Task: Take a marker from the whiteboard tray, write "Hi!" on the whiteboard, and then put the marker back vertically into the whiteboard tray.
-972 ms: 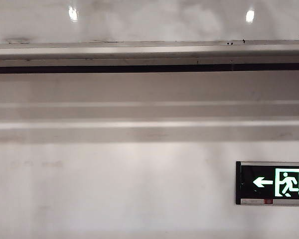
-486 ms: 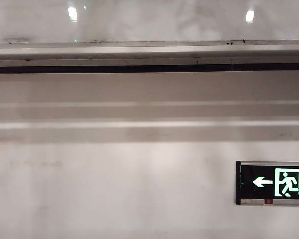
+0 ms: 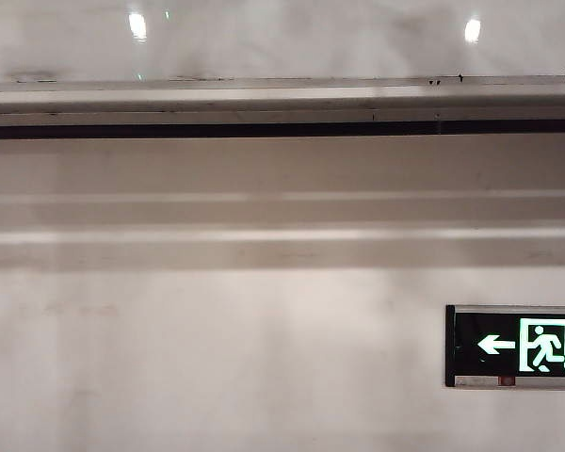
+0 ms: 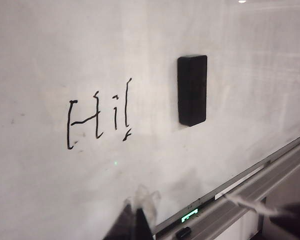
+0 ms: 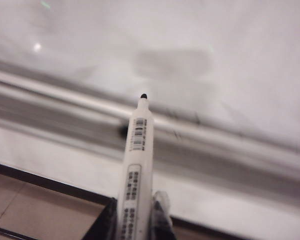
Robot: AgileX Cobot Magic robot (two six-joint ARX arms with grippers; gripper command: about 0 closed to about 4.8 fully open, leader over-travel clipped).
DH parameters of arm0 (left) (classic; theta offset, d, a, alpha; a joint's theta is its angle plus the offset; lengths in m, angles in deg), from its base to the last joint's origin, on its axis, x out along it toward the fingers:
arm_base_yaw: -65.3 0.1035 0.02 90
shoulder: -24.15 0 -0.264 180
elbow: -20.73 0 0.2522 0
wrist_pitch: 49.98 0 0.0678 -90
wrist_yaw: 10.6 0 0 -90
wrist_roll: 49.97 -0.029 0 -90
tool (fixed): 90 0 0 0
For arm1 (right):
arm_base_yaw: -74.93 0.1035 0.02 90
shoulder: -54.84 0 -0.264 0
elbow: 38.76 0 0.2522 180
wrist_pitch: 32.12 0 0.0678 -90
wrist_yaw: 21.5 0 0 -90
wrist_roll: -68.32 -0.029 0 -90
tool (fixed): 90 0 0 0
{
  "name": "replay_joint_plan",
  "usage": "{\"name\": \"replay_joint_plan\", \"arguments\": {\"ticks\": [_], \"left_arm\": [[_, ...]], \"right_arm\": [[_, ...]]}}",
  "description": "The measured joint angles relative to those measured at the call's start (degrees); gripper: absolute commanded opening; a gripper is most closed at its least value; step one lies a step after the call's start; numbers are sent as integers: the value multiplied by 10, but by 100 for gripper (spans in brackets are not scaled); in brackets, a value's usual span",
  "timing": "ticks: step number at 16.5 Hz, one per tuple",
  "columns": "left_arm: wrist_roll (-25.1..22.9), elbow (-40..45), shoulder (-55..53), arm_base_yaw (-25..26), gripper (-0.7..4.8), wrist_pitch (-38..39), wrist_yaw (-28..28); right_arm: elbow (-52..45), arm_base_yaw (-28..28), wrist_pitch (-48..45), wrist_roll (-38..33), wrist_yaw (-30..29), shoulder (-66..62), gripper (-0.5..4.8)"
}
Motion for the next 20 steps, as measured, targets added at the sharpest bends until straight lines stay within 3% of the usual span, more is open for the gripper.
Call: {"name": "replay_joint_plan", "arguments": {"ticks": [3,6,13,20], "left_arm": [[0,0,0,0,-5,-10,0],[1,0,1,0,-5,-12,0],[1,0,2,0,-5,-17,0],[1,0,2,0,-5,-17,0]], "right_arm": [[-149,-30,-142,-38,-1,24,-2],[-224,-47,-280,-43,-28,8,-2],[-226,-141,-339,-48,-106,-58,-2],[-226,-187,-349,-50,-143,-83,-2]]}}
